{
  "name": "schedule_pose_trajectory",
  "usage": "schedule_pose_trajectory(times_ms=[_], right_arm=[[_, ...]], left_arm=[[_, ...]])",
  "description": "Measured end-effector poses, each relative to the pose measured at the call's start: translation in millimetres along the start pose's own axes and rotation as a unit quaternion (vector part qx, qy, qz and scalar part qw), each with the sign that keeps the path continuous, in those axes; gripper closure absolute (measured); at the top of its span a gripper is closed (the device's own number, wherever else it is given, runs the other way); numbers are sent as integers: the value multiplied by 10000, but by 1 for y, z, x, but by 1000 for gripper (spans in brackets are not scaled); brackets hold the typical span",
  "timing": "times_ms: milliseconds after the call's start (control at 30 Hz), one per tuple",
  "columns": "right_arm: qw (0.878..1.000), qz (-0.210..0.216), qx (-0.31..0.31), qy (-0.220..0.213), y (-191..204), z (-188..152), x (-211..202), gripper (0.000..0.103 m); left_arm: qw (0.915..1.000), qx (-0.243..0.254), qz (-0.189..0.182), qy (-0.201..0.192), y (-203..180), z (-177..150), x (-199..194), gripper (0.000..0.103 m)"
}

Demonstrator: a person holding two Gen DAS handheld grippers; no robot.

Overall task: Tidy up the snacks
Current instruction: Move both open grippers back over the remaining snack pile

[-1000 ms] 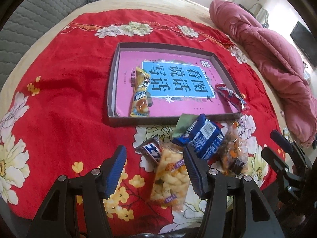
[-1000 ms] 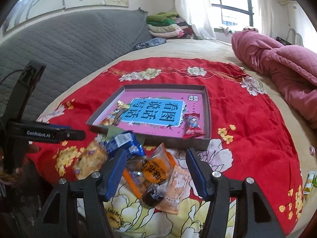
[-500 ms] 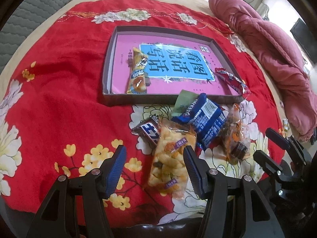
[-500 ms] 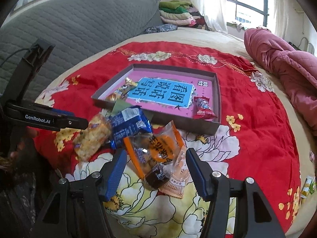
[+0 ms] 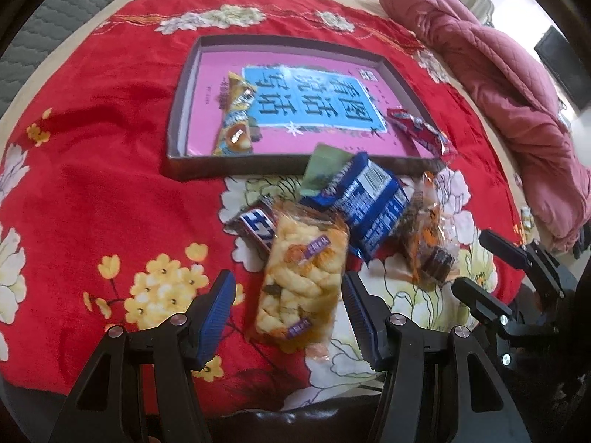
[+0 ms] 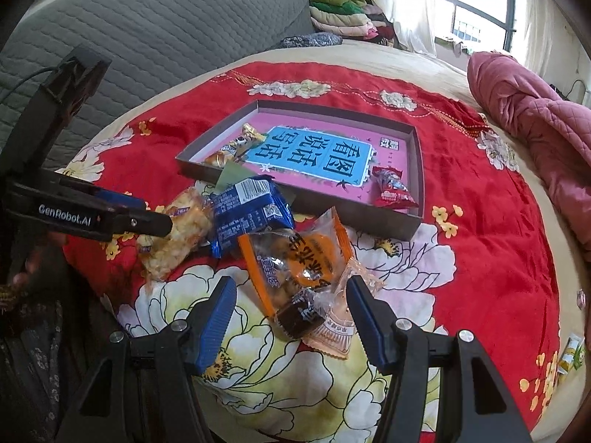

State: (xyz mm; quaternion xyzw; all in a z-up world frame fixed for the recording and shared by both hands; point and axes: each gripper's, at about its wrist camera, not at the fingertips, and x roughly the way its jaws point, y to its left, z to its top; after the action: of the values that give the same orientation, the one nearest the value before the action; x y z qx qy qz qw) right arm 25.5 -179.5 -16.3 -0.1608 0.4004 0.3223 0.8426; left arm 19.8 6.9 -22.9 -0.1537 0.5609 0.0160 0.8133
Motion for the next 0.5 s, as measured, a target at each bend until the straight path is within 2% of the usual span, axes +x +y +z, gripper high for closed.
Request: schedule_pose_trajectory(times_ms=[233,500], right_arm=[[9995,36,-158,263,4,-2,9,42],[9967,-284,-590,490,13,-6,19,42]], left_arm=[[9998,-14,-59,190,-1,-5,11,42],[9992,-159,-219,286,4,-8,17,42]])
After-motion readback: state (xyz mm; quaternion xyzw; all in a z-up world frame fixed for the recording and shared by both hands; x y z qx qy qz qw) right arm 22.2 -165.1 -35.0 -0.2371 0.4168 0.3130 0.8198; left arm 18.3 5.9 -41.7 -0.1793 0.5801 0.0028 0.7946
